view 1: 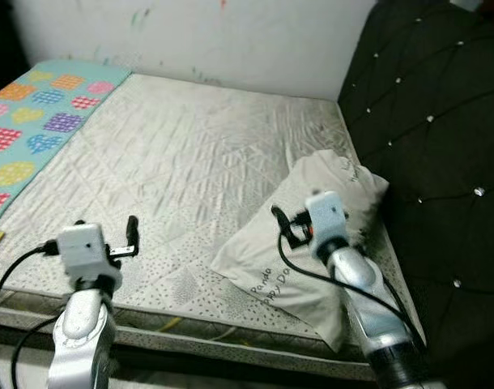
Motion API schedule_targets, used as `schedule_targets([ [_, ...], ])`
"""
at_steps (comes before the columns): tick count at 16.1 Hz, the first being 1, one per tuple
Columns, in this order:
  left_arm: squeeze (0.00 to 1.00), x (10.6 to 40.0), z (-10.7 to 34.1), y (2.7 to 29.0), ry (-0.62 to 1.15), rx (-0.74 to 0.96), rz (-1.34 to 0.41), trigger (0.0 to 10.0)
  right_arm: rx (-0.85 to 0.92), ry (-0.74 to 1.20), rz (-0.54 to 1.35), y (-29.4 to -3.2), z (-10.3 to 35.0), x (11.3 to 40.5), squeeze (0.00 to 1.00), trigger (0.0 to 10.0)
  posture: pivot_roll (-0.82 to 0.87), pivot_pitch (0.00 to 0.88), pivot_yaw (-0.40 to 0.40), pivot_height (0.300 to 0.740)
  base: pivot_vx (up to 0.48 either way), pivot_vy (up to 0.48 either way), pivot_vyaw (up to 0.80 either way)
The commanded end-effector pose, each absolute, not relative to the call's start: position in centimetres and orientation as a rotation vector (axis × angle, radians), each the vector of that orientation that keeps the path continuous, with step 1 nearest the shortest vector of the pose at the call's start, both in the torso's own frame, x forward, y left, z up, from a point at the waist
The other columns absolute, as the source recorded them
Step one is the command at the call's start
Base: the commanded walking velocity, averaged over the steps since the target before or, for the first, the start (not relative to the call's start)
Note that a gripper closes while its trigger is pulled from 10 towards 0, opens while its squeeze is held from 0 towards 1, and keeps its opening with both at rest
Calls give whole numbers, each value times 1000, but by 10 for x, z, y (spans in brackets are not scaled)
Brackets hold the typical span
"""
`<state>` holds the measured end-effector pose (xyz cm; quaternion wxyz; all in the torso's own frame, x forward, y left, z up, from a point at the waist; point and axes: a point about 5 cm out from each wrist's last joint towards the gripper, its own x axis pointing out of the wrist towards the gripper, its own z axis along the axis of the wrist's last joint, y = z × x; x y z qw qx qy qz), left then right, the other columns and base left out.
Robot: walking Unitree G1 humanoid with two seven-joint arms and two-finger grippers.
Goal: Clean up the room
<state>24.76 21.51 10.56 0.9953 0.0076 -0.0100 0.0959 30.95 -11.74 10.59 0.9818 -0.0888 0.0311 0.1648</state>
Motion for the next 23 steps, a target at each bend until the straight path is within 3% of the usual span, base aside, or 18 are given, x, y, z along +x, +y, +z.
schedule_targets([
  [1,0,247,110,214,-41,21,193,10000,-157,68,318,-124,108,309,0,10000,-87,0,-94,740,0,0,0],
  [12,0,260,100,194,-20,-10,124,10000,-179,5,239,-138,117,310,0,10000,-141,0,-74,740,0,0,0],
  [19,0,267,97,183,-43,-48,158,10000,-234,19,342,-136,119,309,0,10000,-160,0,-172,740,0,0,0],
  [23,0,273,96,178,-37,-31,99,10000,-175,-10,266,-135,120,307,0,10000,-183,0,-80,740,0,0,0],
])
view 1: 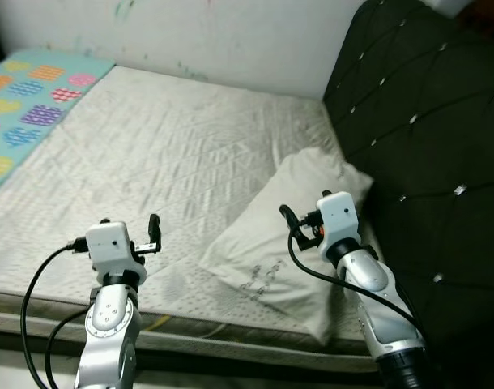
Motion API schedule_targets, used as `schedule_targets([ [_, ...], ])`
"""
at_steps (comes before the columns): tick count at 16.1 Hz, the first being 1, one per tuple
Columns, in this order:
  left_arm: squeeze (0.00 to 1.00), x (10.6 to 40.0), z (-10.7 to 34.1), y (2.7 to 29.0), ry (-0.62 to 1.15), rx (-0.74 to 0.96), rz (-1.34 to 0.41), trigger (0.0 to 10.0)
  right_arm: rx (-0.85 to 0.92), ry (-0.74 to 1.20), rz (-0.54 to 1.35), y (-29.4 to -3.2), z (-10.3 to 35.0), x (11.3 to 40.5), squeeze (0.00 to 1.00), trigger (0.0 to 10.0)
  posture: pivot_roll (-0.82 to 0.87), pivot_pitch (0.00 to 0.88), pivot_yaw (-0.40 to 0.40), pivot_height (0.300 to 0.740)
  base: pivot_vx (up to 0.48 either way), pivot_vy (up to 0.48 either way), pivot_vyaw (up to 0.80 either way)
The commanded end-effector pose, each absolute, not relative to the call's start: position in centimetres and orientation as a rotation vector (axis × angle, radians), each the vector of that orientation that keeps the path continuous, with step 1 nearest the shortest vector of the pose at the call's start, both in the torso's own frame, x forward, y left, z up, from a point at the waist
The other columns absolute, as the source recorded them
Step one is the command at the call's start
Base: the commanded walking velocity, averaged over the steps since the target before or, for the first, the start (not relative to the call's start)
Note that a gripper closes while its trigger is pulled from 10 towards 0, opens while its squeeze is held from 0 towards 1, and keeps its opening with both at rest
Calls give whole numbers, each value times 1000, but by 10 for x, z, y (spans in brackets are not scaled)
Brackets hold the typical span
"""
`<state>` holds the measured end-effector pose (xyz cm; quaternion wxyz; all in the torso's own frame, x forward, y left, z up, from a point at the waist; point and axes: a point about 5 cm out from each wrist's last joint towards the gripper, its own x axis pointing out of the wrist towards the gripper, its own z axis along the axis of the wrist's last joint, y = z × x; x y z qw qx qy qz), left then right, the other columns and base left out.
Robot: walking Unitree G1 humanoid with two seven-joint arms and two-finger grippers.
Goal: Clean up the room
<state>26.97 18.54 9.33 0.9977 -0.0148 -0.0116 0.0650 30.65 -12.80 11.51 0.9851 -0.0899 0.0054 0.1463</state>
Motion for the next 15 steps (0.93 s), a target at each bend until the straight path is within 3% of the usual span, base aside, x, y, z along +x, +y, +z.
schedule_targets([
  [1,0,276,97,178,-38,-19,76,10000,-166,-10,241,-136,118,304,0,10000,-197,0,-39,740,0,0,0],
  [7,0,287,95,176,-17,17,4,10000,-115,-16,120,-148,111,291,0,10000,-246,0,69,740,0,0,0],
  [12,0,283,94,186,-19,26,19,10000,-124,-9,101,-153,110,285,0,10000,-237,0,52,740,0,0,0],
  [15,0,265,88,203,-12,44,46,10000,-154,6,69,-168,109,279,0,10000,-225,0,40,740,0,0,0],
])
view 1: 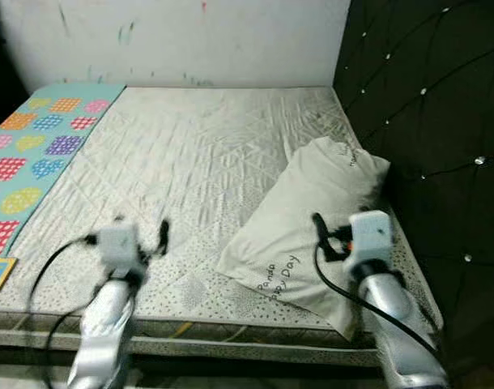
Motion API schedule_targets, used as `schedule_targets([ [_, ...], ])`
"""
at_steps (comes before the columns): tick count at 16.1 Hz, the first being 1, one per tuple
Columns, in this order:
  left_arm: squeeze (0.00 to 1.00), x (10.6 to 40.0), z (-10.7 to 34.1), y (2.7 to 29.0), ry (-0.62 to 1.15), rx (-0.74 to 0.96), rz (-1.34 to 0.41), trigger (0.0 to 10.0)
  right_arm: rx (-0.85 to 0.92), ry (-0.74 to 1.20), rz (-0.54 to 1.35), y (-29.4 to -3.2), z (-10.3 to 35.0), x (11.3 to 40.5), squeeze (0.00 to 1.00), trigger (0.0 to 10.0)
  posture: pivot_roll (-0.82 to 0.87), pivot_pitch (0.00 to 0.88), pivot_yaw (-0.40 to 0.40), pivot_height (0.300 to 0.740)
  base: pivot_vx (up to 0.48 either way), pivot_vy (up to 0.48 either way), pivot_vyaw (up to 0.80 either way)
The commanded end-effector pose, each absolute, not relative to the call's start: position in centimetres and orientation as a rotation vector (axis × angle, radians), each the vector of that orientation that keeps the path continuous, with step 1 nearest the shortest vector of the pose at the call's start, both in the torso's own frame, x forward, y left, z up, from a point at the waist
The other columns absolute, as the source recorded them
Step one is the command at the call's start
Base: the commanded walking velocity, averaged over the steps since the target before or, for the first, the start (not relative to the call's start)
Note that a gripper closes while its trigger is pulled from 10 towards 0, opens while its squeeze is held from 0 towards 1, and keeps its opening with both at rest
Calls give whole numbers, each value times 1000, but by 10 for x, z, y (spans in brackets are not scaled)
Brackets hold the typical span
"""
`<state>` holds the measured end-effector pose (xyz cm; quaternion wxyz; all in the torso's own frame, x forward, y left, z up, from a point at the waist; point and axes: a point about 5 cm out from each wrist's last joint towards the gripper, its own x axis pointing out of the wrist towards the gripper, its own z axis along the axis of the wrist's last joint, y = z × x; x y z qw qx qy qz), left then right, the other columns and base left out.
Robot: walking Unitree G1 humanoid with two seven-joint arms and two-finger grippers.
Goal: Clean up the room
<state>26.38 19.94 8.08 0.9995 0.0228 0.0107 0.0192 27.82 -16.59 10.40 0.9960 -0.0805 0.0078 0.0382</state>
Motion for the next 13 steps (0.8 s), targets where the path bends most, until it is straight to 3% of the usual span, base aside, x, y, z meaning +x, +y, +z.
schedule_targets([
  [1,0,254,82,209,11,57,50,10000,-166,17,68,-174,107,275,0,10000,-220,0,33,740,0,0,0],
  [5,0,229,76,210,40,68,40,10000,-179,44,79,-181,105,267,0,10000,-203,0,15,740,0,0,0],
  [13,0,227,82,214,35,89,56,10000,-194,50,75,-184,110,265,0,10000,-197,0,15,740,0,0,0],
])
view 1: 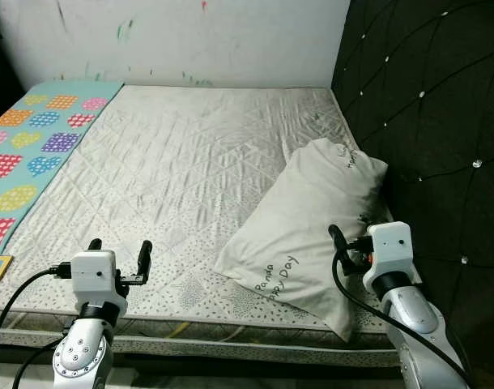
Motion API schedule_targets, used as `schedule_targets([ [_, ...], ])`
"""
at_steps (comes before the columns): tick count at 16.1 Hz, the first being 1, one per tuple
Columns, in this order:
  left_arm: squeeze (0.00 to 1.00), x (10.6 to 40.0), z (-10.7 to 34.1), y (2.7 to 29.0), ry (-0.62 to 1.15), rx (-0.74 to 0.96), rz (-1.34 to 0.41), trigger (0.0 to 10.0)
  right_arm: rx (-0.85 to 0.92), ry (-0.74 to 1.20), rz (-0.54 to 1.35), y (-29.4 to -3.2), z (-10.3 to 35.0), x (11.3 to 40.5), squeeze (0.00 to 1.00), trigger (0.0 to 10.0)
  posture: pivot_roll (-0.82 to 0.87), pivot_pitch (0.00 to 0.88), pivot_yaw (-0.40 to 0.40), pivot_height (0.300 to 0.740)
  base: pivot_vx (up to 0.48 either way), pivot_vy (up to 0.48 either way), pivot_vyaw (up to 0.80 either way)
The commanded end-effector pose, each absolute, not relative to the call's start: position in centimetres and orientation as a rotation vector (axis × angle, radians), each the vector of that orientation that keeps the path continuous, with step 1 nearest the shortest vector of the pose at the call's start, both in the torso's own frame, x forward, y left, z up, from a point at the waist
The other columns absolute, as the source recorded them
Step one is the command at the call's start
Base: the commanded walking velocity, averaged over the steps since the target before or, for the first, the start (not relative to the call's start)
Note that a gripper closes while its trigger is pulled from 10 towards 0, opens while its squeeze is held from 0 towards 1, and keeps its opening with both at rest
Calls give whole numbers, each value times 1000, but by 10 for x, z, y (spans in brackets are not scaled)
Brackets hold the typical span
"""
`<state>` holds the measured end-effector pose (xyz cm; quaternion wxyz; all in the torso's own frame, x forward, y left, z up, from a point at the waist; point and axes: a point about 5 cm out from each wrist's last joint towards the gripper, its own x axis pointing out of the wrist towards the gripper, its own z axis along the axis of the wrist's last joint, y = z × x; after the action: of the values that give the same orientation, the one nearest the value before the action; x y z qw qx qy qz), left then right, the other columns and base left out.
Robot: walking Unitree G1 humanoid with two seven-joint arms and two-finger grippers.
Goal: Clean up the room
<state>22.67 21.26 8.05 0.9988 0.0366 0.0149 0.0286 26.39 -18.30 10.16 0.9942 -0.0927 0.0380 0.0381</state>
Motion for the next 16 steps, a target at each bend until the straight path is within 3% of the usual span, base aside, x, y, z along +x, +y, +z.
schedule_targets([
  [1,0,227,82,213,36,89,56,10000,-193,49,78,-183,110,265,0,10000,-198,0,15,740,0,0,0],
  [16,0,233,101,203,-27,70,44,10000,-208,62,102,-183,110,269,0,10000,-190,0,-5,740,0,0,-739],
])
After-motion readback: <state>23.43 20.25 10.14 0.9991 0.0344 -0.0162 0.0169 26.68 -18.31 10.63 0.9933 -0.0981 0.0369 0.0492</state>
